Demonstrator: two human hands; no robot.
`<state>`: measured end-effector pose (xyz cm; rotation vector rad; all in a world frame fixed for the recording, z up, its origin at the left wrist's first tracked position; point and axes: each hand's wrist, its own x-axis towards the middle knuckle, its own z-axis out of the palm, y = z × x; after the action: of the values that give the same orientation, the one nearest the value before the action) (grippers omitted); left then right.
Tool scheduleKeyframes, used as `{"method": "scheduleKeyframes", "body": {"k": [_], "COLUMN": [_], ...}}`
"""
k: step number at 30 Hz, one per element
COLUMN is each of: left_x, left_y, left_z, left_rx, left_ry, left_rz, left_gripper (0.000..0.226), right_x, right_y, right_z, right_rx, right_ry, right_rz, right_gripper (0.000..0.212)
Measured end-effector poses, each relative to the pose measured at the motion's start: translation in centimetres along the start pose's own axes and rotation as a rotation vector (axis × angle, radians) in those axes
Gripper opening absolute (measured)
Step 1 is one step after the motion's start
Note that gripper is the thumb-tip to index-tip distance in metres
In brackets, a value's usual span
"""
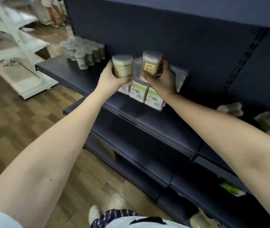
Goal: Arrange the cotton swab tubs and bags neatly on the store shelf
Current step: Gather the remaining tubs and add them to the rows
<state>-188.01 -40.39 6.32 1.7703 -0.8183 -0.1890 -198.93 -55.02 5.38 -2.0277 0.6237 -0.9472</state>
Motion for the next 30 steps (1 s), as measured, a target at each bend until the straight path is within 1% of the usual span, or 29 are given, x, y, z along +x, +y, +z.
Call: {"method": "scheduleKeyframes", "body": {"k": [4,10,15,18,21,24,28,30], "left_x": [0.2,3.6,6.7,8.7,10.7,12.5,15.5,17.0], "left_y": [-4.0,-10.8,-16.0,-18.8,-20.9,-22.8,-25.3,-26.5], "left_z": [-4.9,-13.9,-20.1,-23.3,-25.4,-26.0,-26.6,-27.1], "left_rx": [0.025,0.056,0.077,0.129,0.124,0.116,0.122,0.146], "left_ry": [0.053,0.072,0.067,0.01,-0.023,-0.029,-0.006,0.043], "left_rz": [-0.023,-0.061,-0.118,-0.142,-0.133,-0.134,-0.165,-0.187], "left_gripper": [0.052,0.058,0.071,0.067,0.061,0.057,0.066,0.069], "right_x": [0.4,1.8,3.4,4.2,4.7,5.2,8.1,9.5], "right_y": [-2.4,-4.8,-6.4,-7.0,-7.1,-6.7,-6.6,-6.5], "right_z": [7.3,18.3,26.5,31.4,35.5,38.3,41.2,42.6], "right_rx": [0.015,-0.055,-0.057,-0.057,-0.024,-0.036,-0.089,-0.108], "right_ry": [-0.101,-0.187,-0.177,-0.191,-0.196,-0.195,-0.202,-0.212], "right_rz": [-0.011,0.036,0.107,0.133,0.171,0.193,0.207,0.189], "right_gripper": [0.067,0.076,0.075,0.077,0.074,0.071,0.071,0.073]}}
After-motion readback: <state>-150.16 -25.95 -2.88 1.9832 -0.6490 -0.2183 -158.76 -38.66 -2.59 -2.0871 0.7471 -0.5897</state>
